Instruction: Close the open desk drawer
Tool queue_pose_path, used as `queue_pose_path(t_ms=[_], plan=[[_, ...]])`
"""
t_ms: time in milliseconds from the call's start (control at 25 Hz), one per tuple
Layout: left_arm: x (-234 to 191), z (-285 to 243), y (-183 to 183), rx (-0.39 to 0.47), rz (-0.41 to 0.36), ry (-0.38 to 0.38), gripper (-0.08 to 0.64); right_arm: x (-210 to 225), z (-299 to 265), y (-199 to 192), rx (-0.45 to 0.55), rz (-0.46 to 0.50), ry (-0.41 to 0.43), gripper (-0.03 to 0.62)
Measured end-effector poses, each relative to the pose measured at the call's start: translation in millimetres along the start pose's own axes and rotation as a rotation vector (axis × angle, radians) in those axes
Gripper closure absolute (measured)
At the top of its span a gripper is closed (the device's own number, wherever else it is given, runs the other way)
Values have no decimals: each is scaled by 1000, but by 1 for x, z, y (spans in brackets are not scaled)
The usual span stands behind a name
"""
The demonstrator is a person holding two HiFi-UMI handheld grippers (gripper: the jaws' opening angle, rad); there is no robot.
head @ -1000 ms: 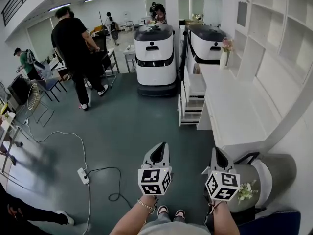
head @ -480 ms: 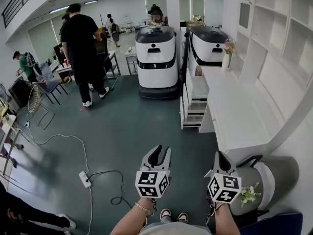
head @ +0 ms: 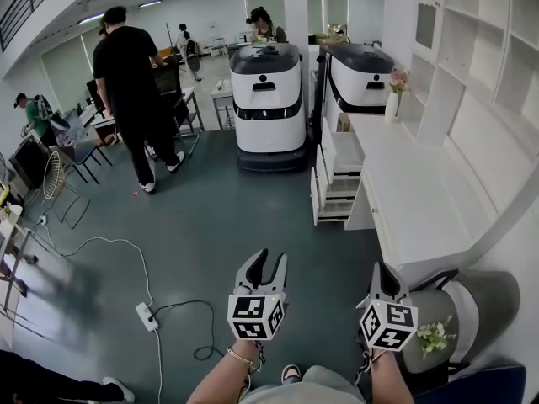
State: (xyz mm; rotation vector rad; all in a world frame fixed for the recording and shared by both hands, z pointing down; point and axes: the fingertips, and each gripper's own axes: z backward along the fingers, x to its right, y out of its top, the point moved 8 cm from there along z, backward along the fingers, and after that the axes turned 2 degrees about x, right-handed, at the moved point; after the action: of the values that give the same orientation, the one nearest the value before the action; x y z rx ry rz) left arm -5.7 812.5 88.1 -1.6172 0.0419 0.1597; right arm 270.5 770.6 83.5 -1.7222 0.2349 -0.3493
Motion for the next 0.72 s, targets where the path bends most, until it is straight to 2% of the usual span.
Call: queue_pose_path(t_ms=[360, 720], plan=[[-37, -34, -10, -13, 25, 30, 402, -4, -47, -7, -45, 5, -15, 586], [-78, -135, -12, -18, 58, 71, 402, 12, -160, 1, -78, 5, -6, 586]])
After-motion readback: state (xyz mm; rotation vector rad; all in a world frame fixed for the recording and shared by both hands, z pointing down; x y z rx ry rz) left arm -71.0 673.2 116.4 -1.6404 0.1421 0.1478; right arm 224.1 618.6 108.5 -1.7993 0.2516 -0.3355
